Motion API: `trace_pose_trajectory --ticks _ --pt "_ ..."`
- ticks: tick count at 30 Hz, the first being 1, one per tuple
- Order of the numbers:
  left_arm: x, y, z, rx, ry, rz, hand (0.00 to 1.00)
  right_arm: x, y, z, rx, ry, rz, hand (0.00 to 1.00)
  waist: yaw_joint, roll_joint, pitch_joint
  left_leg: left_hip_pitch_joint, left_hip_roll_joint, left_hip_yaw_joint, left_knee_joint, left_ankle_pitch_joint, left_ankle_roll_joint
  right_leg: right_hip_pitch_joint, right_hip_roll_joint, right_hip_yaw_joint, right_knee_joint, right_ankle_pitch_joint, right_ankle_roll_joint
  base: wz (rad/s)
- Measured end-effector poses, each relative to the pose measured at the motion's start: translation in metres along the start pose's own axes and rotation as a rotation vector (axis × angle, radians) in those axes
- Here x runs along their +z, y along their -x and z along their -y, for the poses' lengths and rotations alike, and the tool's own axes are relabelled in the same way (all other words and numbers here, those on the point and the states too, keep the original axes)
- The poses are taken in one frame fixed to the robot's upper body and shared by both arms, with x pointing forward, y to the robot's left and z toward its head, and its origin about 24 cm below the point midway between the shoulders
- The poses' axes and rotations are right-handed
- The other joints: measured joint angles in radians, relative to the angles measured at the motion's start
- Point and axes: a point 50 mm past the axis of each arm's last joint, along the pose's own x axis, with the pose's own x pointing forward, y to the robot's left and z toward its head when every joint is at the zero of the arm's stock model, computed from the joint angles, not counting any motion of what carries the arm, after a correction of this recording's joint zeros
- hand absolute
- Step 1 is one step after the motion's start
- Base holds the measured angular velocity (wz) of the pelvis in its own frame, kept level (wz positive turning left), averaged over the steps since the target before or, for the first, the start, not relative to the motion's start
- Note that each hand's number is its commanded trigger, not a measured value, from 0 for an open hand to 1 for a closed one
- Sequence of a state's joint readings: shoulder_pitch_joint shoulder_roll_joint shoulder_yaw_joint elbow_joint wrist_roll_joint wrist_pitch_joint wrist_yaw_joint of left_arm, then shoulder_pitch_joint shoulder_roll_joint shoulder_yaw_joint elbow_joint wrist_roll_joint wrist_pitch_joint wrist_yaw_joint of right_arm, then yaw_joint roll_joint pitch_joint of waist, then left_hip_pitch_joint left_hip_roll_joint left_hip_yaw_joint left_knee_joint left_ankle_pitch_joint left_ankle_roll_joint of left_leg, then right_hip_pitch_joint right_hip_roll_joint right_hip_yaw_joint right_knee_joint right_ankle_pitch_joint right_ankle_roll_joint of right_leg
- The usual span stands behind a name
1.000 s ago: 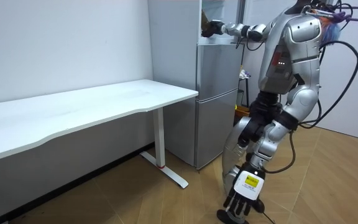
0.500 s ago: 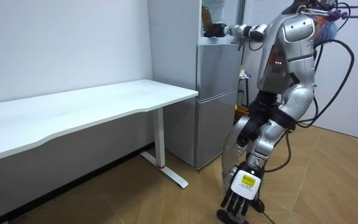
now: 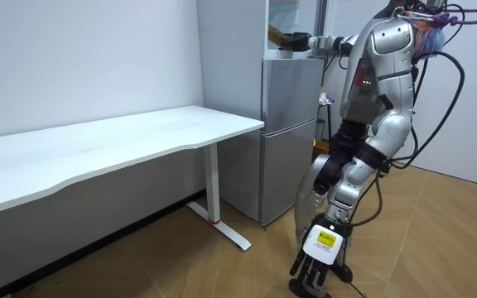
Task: Put the bottle in the upper fridge
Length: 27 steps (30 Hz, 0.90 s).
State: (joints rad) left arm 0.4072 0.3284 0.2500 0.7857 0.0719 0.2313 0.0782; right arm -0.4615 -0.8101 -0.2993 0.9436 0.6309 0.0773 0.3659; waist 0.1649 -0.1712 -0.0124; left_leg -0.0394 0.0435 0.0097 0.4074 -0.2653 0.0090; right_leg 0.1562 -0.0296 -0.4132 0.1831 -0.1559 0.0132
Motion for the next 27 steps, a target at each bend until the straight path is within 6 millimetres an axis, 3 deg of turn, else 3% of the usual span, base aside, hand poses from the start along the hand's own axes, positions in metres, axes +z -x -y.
trace_pose_trajectory --ticks 27 --pt "-0.0052 0.0020 0.0003 -0.041 -0.013 0.019 0.00 0.0058 0.0022 -0.0075 0.106 0.049 0.036 0.00 0.007 0.011 0.0018 0.041 0.015 0.055 -0.053 0.016 -0.013 -0.010 0.004 0.047 0.002 0.002 -0.004 -0.06"
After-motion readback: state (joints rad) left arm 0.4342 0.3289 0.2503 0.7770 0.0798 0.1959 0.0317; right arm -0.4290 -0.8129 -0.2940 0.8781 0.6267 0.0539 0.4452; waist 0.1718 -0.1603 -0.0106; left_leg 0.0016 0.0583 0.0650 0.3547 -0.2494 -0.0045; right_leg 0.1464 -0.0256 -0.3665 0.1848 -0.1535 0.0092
